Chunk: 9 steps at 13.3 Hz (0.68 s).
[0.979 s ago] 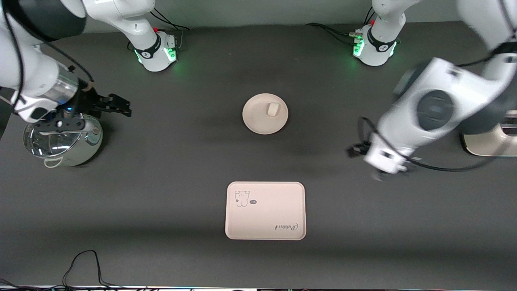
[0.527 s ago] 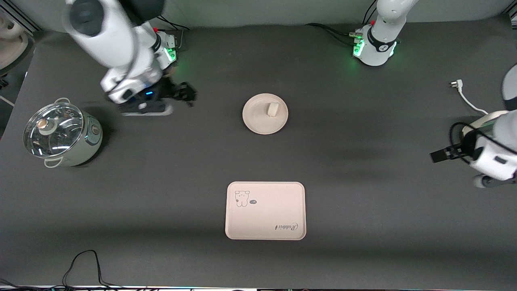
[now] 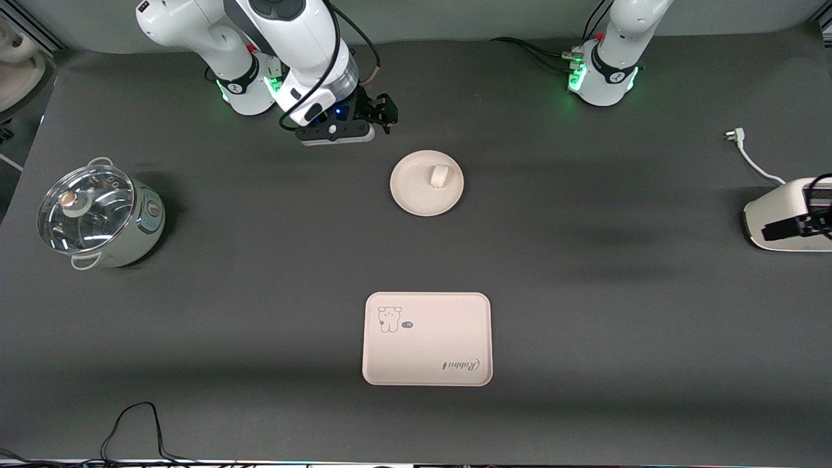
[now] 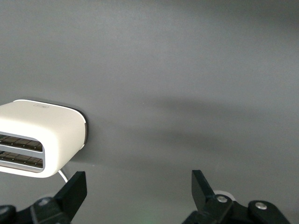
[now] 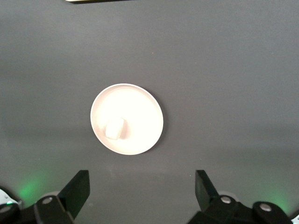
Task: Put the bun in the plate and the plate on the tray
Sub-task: 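Lower the right gripper to the plate rim and grip it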
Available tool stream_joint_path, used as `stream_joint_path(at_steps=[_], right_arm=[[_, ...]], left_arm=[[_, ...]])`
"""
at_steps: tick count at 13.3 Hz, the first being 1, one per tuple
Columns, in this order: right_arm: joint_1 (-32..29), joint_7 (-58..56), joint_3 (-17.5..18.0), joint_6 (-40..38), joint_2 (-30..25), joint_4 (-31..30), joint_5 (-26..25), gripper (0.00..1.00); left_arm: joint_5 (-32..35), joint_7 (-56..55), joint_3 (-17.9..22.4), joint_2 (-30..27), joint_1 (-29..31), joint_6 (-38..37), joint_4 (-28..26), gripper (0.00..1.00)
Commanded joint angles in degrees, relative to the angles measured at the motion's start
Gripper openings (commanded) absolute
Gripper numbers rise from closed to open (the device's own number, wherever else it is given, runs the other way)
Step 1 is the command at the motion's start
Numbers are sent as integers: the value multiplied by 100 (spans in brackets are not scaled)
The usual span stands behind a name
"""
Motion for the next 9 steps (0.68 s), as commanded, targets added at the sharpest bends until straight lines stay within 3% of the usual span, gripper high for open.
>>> stream_joint_path(at_steps=[1, 5, 9], right_arm=[[-9, -318, -28, 943, -17, -779, 167, 100], [368, -240, -28, 2860, 632, -1703, 175, 100], [588, -170, -37, 4012, 1494, -1888, 202, 100]], left_arm=[[-373, 370, 1001, -345, -802, -162, 235, 100], [-1269, 942, 3074, -1048, -2295, 13, -10, 100], [-1612, 1004, 4612, -1794, -3780, 698, -1159, 100]])
